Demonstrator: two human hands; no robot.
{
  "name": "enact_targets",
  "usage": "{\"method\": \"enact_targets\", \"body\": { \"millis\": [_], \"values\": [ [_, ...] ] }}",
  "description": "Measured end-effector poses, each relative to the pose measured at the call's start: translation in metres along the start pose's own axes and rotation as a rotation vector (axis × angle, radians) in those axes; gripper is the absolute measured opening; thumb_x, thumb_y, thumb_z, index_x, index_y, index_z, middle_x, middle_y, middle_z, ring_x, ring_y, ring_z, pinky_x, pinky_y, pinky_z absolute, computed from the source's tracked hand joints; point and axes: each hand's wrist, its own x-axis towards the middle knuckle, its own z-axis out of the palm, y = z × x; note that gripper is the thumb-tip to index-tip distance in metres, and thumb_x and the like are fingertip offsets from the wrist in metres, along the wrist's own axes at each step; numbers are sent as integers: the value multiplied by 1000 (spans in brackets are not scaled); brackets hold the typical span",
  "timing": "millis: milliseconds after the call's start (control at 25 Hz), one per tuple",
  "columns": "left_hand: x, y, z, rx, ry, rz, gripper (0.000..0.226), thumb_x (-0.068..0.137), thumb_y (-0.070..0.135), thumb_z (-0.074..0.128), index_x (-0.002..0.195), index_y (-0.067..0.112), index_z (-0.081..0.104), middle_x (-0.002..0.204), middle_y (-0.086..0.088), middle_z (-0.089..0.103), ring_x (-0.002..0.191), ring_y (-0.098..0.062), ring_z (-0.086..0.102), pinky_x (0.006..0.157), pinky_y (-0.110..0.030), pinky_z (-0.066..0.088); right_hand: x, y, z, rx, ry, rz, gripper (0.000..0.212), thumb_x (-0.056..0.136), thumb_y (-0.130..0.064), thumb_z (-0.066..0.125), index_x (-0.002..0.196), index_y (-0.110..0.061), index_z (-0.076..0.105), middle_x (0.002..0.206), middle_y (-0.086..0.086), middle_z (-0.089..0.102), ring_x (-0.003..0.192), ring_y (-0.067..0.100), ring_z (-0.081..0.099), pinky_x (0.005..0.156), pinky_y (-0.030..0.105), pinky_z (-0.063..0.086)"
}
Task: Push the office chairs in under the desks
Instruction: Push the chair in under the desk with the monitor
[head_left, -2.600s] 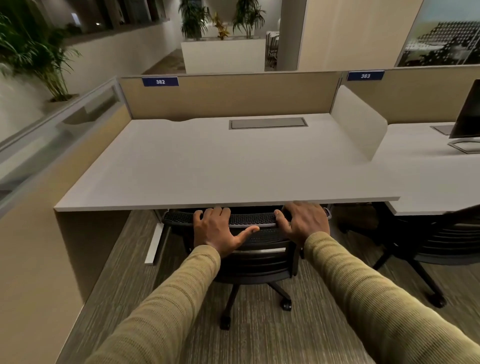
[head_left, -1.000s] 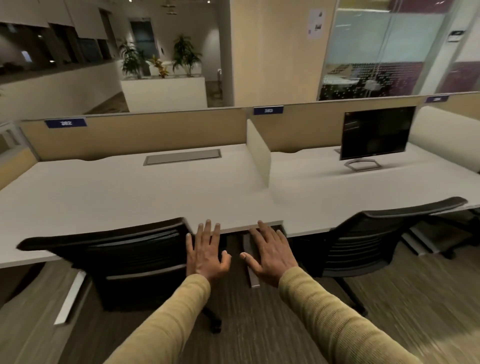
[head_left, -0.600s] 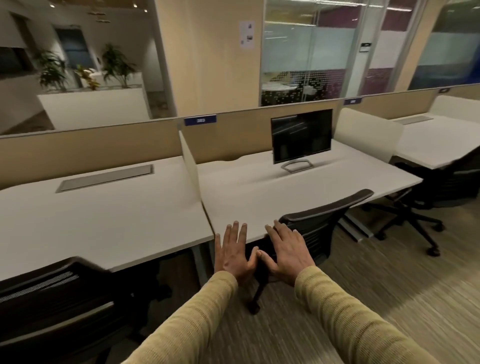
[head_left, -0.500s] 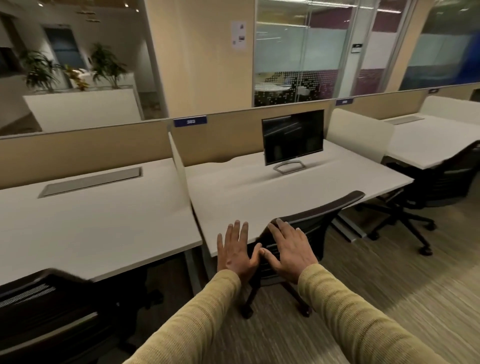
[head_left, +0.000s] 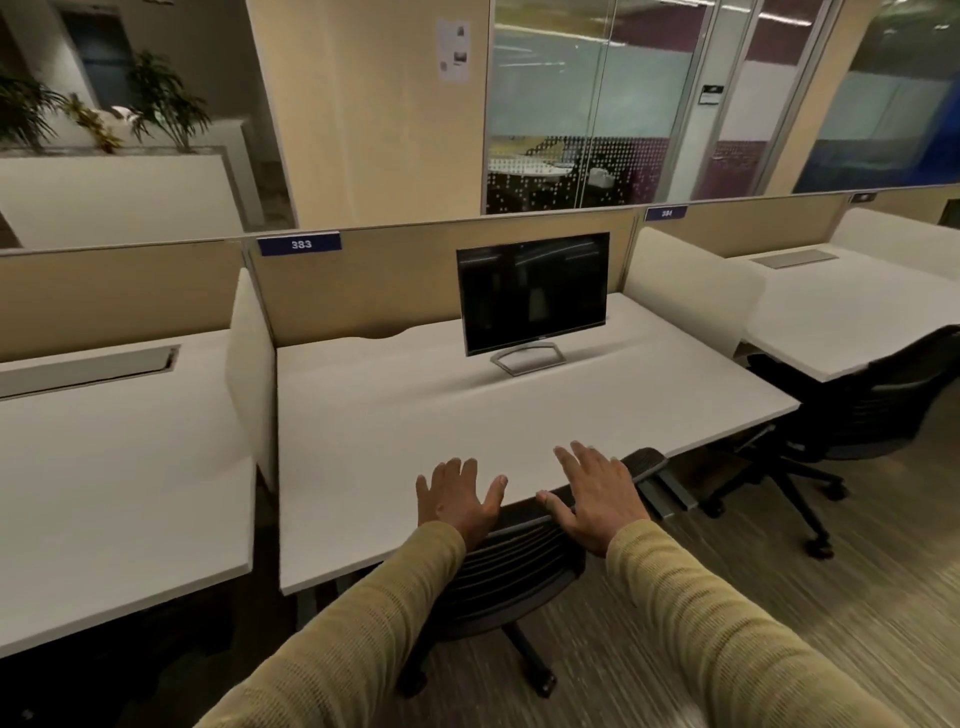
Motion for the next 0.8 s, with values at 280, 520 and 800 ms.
{"method": "enact_targets", "body": {
  "millis": [280,520,800],
  "values": [
    [31,4,35,218,-173,-316,99,79,88,4,128,24,61,133,-5,59,121,-30,53,110,-63,23,78,96,20,-21,-334,37,77,93,-75,20,142,-22,46,145,8,50,135,29,43,115,55,24],
    [23,23,44,218,-88,-702,108,69,94,3,124,25,65,118,-2,64,113,-25,52,89,-50,35,116,151,37,-9,-441,-77,88,81,-89,14,130,-29,57,132,1,58,130,31,44,110,68,12],
    [-4,92,85,288,35,-733,93,74,91,13,112,26,67,112,0,63,110,-23,53,81,-45,35,110,218,57,64,-249,-182,83,80,-88,19,116,-24,59,118,1,63,114,26,55,98,52,38]
  ]
}}
